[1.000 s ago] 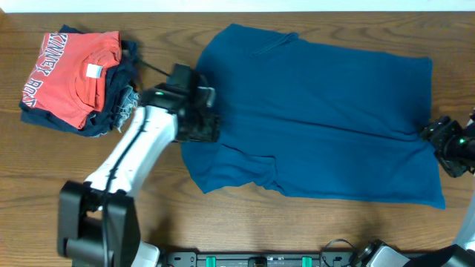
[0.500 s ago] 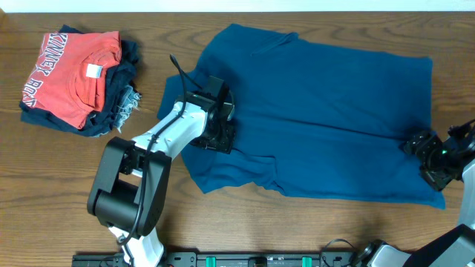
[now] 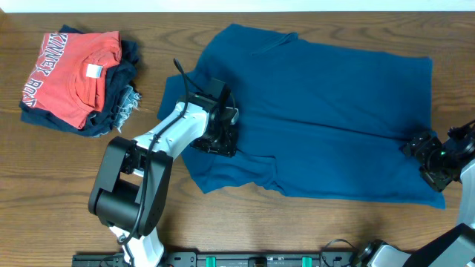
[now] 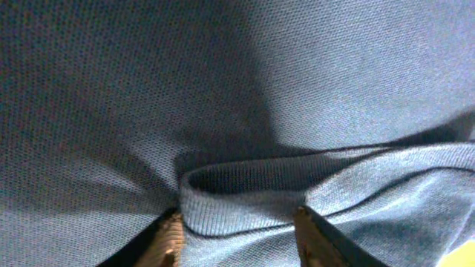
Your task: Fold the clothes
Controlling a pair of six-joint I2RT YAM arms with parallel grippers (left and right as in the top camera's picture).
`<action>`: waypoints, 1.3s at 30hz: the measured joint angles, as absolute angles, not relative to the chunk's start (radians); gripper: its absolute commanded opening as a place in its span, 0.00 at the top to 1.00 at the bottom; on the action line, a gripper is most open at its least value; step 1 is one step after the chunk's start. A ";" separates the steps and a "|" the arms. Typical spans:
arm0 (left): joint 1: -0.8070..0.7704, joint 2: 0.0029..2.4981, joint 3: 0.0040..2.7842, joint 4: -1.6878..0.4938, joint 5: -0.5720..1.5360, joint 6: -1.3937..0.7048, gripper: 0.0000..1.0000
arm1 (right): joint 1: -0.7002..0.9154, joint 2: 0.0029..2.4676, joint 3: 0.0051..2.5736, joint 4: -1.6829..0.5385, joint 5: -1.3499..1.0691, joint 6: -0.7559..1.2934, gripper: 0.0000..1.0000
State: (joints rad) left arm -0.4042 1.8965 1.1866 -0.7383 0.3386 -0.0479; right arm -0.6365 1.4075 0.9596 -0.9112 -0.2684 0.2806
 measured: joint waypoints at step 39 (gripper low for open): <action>-0.403 1.742 1.203 -0.829 0.308 -0.048 0.89 | -0.941 1.647 0.958 -0.953 0.034 0.495 0.47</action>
State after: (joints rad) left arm -0.4030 1.7420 1.2034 -0.8288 0.3080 -0.0479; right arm -0.9405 1.6474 0.9581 -0.9527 0.0338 0.4950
